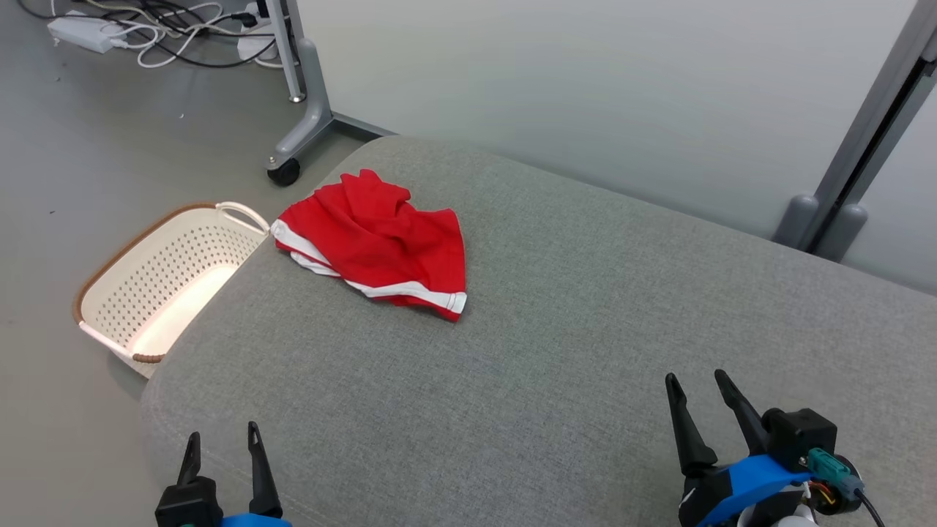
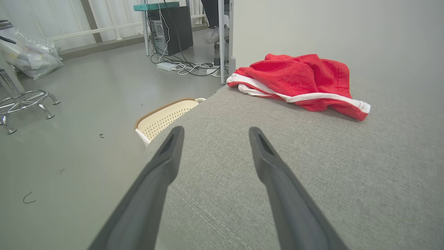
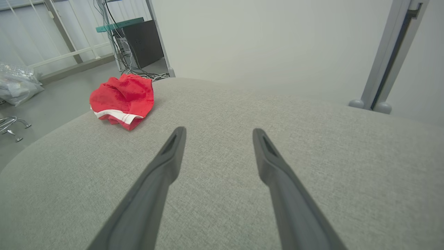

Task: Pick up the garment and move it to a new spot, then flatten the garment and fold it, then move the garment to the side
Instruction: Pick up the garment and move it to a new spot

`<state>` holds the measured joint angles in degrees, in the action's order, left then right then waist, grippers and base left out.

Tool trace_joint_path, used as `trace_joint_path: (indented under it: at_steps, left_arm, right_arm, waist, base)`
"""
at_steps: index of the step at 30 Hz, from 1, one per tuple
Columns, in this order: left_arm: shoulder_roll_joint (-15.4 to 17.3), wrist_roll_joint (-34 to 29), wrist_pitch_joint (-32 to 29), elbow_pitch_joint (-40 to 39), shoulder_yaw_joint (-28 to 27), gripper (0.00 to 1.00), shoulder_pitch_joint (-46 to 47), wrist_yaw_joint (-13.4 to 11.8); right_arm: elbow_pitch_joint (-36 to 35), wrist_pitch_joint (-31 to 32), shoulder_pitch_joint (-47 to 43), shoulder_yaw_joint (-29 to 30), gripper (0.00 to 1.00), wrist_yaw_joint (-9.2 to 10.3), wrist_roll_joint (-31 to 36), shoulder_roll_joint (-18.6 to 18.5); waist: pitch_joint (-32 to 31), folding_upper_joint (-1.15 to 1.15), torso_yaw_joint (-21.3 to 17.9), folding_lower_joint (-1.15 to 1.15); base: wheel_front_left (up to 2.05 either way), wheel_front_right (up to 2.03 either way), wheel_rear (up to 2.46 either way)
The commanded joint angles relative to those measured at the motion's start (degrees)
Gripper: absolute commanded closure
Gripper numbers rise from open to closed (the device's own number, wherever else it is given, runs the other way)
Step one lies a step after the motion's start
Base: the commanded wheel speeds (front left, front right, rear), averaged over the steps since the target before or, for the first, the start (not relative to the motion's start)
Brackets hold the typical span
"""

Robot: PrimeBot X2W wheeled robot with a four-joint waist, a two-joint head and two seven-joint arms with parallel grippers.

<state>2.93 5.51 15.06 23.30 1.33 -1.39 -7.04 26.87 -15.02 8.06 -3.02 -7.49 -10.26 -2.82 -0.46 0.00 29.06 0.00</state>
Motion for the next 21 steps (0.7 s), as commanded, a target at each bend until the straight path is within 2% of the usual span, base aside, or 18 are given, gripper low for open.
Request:
trace_joint_path:
  at_steps: [1,8,13,21]
  left_arm:
    - [0.0,0.5,0.1,-0.8,-0.4,0.0,-0.6,-0.3]
    - [0.0,2.4,0.1,-1.9,-0.2,0.0,-0.3,-0.9]
    - [0.0,3.7,0.1,-0.3,0.4,0.0,1.9,0.5]
    - [-0.1,7.2,0.1,3.6,-2.6,0.0,11.1,1.2]
  right_arm:
    - [0.0,-0.2,1.2,-0.5,0.0,0.0,0.1,-0.2]
    - [-0.1,-0.2,2.5,-1.5,0.0,0.0,1.3,-0.2]
    - [-0.9,-0.2,2.3,-1.0,0.0,0.0,2.3,-0.2]
    - [-3.3,-0.2,6.1,-3.1,0.0,0.0,5.5,-0.2]
  waist:
    - [1.2,0.0,0.9,0.0]
    - [3.3,0.0,1.3,0.0]
    - [4.6,0.0,1.0,0.0]
    - [12.1,0.0,-4.8,0.0]
  base:
    - [0.0,0.0,0.0]
    - [0.0,0.0,0.0]
    - [0.0,0.0,0.0]
    - [0.0,0.0,0.0]
